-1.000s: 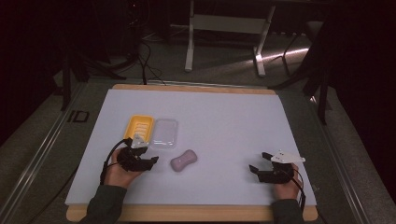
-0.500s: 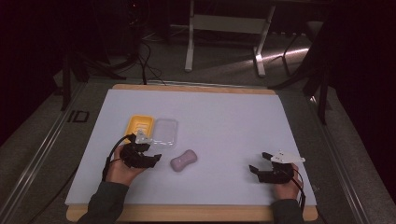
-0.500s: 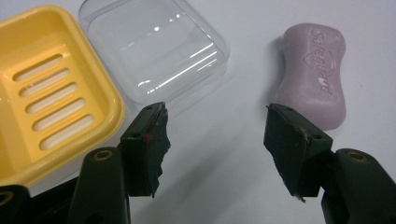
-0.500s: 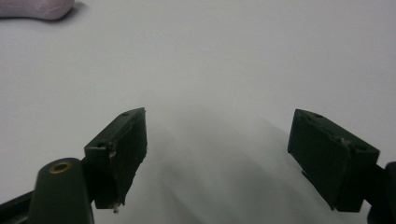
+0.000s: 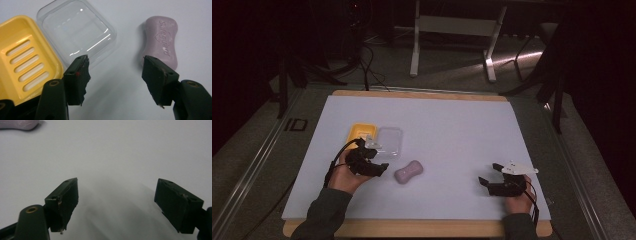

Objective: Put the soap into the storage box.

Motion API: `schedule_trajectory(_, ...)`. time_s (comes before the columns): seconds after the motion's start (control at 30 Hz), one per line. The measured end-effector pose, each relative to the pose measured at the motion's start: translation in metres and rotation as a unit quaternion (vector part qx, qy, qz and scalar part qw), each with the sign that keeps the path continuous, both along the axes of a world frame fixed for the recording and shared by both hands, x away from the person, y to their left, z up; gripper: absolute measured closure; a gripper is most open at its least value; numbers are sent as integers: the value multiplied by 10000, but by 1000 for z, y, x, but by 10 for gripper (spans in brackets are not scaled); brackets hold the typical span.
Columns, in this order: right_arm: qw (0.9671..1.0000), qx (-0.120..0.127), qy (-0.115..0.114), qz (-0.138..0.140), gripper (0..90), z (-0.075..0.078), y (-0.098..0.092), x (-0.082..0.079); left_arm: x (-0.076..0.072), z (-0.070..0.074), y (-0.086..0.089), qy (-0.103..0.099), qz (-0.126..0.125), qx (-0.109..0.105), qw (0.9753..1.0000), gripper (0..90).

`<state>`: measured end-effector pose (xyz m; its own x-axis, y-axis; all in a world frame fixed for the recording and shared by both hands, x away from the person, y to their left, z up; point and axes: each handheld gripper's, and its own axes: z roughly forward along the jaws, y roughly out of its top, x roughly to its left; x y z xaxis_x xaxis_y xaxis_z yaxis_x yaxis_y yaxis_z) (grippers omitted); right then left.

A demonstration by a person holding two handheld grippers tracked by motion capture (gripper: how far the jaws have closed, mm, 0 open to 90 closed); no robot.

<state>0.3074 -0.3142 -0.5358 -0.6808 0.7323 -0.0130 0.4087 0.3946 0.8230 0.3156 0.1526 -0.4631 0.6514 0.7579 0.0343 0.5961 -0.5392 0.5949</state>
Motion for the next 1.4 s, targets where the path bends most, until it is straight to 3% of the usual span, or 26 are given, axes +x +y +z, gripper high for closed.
schedule_trajectory(0.27,10000,-3,-16,3,190,0,0,0,3,1,-8,75,-95,69,9999,383)
schedule_trajectory(1.17,10000,17,-55,0,190,0,0,-1,6,7,-24,45,-187,16,9998,373)
schedule_trajectory(1.4,10000,17,-50,5,190,0,0,-1,7,8,-31,102,-293,102,9995,369)
